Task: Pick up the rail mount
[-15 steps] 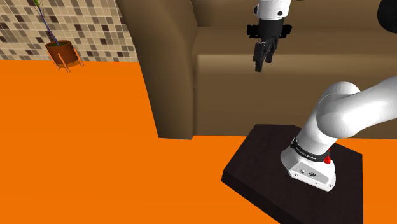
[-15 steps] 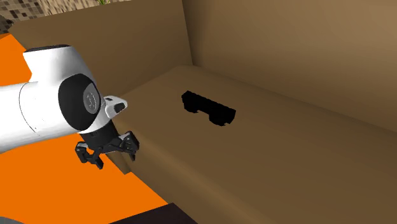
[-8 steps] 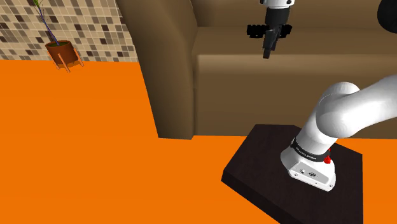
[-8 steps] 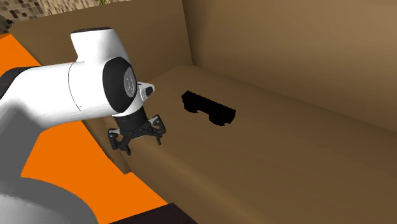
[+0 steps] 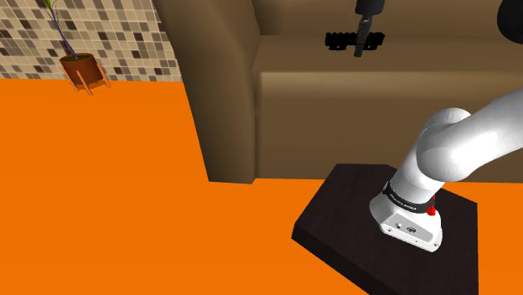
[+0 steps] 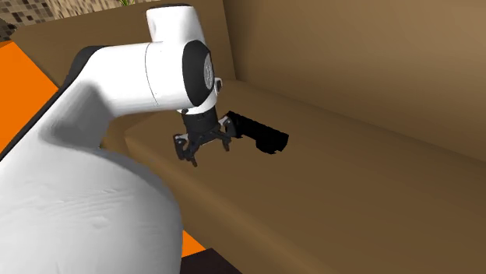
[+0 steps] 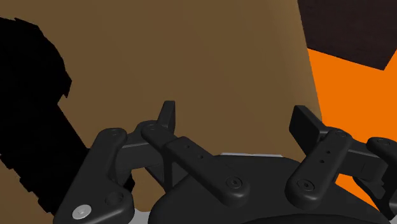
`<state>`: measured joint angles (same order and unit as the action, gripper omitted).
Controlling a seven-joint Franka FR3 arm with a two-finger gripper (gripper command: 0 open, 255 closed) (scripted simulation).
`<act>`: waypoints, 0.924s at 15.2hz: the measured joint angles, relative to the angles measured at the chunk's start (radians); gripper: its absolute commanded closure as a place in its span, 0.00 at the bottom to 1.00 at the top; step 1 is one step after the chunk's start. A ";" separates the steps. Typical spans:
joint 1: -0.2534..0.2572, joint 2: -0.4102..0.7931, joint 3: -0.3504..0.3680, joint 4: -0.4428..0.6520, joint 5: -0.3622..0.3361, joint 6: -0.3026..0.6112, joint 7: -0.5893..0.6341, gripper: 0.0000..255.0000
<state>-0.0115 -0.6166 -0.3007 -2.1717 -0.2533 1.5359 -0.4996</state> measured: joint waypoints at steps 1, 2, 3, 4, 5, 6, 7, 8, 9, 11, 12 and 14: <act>0.002 0.020 -0.023 0.031 -0.009 -0.002 -0.042 0.00; 0.007 0.042 -0.042 0.056 -0.014 0.004 -0.077 0.00; 0.011 0.065 -0.064 0.080 -0.019 0.012 -0.114 0.00; 0.016 0.093 -0.085 0.115 -0.021 0.013 -0.153 0.00; 0.021 0.122 -0.108 0.146 -0.021 0.020 -0.192 0.00; 0.029 0.159 -0.130 0.189 -0.017 0.024 -0.231 0.00; 0.033 0.183 -0.150 0.218 -0.016 0.026 -0.269 0.00; 0.035 0.214 -0.178 0.258 -0.013 0.026 -0.317 0.00; 0.042 0.246 -0.196 0.298 -0.004 0.024 -0.354 0.00; 0.051 0.321 -0.247 0.380 0.021 0.030 -0.443 0.00; 0.053 0.348 -0.263 0.411 0.032 0.030 -0.476 0.00; 0.054 0.366 -0.276 0.417 0.039 0.045 -0.501 0.00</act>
<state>0.0424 -0.2503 -0.5768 -1.7544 -0.2148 1.5812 -1.0009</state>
